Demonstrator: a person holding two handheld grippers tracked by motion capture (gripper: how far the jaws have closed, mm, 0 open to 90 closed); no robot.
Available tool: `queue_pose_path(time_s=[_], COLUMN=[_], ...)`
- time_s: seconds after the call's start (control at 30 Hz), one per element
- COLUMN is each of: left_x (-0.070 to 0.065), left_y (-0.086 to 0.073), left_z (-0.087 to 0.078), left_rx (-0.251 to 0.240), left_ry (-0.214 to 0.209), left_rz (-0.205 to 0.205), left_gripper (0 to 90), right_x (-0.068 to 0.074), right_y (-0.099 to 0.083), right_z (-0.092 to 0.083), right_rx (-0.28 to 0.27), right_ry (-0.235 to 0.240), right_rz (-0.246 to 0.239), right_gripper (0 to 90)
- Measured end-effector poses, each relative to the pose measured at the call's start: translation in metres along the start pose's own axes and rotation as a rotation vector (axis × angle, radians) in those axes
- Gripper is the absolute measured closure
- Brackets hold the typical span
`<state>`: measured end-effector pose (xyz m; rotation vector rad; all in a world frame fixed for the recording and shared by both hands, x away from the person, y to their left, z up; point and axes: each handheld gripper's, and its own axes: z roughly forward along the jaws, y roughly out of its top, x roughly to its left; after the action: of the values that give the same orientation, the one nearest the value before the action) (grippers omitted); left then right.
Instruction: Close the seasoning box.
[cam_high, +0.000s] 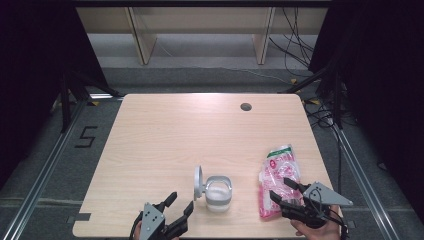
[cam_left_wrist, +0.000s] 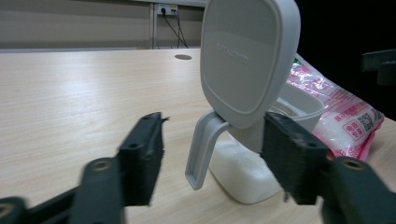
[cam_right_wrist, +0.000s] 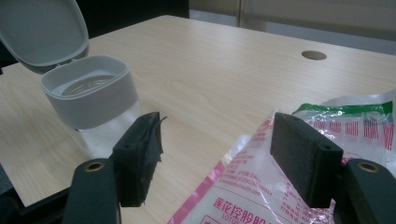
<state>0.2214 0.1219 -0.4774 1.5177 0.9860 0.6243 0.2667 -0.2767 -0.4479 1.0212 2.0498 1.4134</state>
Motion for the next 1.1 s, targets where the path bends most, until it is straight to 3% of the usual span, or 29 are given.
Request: queue_pose_path(time_s=[0.03,0.1,0.13,0.17,0.23,0.37,0.4,0.43,0.5,0.53,0.57,0.67,0.7,0.73,0.77,0.83,0.87,0.97,1.0,1.03,1.1], left_x=[0.001,0.003,0.004,0.005,0.006,0.008,0.008,0.006,0.005,0.004,0.003,0.001,0.001,0.003,0.002,0.0,0.0,-0.002,-0.004,-0.003,-0.003], left_y=[0.0,0.003,0.003,0.004,0.007,0.008,0.009,0.01,0.011,0.012,0.012,0.015,0.016,0.017,0.017,0.018,0.019,0.02,0.02,0.021,0.022], left_z=[0.001,0.0,0.001,0.001,0.002,0.009,0.01,0.011,0.015,0.015,0.016,0.017,0.017,0.019,0.019,0.019,0.019,0.021,0.022,0.022,0.022], left_rx=[-0.019,-0.01,-0.033,-0.037,-0.016,-0.022,-0.014,-0.011,-0.011,-0.003,-0.003,-0.006,-0.004,-0.015,-0.015,-0.002,-0.001,-0.001,-0.008,-0.004,-0.006], left_ry=[0.0,0.009,0.017,0.017,0.025,0.003,-0.001,0.0,-0.016,-0.011,-0.019,-0.027,-0.023,-0.041,-0.039,-0.039,-0.043,-0.048,-0.047,-0.052,-0.055], left_rz=[-0.014,-0.004,-0.009,-0.003,0.001,-0.011,-0.007,-0.013,0.0,-0.008,0.001,-0.003,-0.015,0.019,-0.002,0.001,0.007,0.01,-0.01,0.016,0.02], left_gripper=[51.1,62.5,68.2,74.4,81.1,87.7,88.7,88.9,89.1,89.1,89.1,89.2,89.2,89.2,89.2,89.2,89.2,89.2,89.2,89.2,89.2], right_x=[0.001,0.004,0.002,0.002,0.002,0.004,0.004,0.007,0.008,0.009,0.007,0.008,0.009,0.01,0.012,0.013,0.01,0.011,0.009,0.01,0.01], right_y=[0.0,0.0,0.0,0.0,-0.001,-0.002,-0.002,-0.002,-0.003,-0.003,-0.003,-0.004,-0.004,-0.004,-0.004,-0.005,-0.004,-0.005,-0.005,-0.005,-0.005], right_z=[-0.001,-0.002,-0.002,-0.002,-0.003,-0.004,-0.004,-0.005,-0.005,-0.006,-0.005,-0.005,-0.005,-0.006,-0.006,-0.006,-0.007,-0.007,-0.007,-0.007,-0.008], right_rx=[0.0,0.007,0.0,-0.003,0.004,0.004,-0.007,0.011,0.004,0.02,0.0,0.005,0.001,-0.001,0.002,-0.002,0.013,0.018,0.012,0.008,0.012], right_ry=[0.001,-0.003,-0.004,-0.003,0.002,0.004,-0.007,0.014,0.006,0.009,0.008,0.019,0.012,0.012,0.012,0.006,0.017,0.024,0.022,0.013,0.018], right_rz=[0.003,0.026,-0.005,0.001,0.006,-0.004,-0.005,0.032,0.022,0.04,-0.001,-0.009,-0.001,0.006,0.028,0.036,0.006,0.018,-0.006,-0.001,-0.013], right_gripper=[34.6,34.7,34.8,34.9,35.2,35.2,35.2,35.3,35.3,35.3,35.3,35.3,35.3,35.4,35.4,35.4,35.4,35.4,35.5,35.5,35.5])
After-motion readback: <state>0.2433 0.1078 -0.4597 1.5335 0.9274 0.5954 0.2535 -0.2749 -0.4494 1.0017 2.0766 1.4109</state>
